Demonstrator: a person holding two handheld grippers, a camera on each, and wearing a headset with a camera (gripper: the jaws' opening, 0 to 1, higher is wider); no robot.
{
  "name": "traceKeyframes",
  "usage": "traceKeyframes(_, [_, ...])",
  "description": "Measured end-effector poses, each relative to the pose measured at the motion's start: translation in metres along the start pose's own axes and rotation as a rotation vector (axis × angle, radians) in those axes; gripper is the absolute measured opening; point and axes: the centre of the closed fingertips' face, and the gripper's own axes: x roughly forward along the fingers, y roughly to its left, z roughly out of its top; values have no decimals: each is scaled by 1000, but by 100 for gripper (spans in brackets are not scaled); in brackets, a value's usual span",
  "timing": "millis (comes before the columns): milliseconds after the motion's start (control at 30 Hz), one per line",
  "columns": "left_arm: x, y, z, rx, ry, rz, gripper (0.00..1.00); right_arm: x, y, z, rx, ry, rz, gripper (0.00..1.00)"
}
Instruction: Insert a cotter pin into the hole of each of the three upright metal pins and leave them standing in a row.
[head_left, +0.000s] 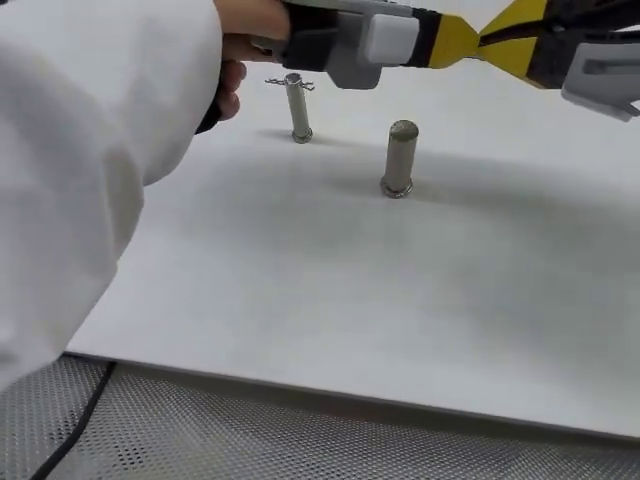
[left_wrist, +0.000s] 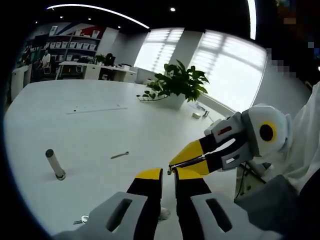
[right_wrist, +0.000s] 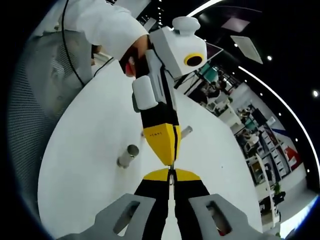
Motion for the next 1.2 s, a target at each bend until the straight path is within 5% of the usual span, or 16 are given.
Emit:
traceKeyframes(567, [-4, -4, -6, 13, 37, -27, 0, 1, 7, 8, -21, -15, 23, 0])
traceKeyframes(700, [-6, -5, -7, 91, 38, -31, 0, 1, 9, 10, -23, -15, 26, 0])
traceKeyframes(900, [-7, -7, -13, 18, 69, -31, 0, 1, 15, 9, -35, -11, 57, 0])
traceKeyframes(1200, [-5, -6, -16, 34, 72, -12, 0, 2, 19, 9, -49, -9, 60, 0])
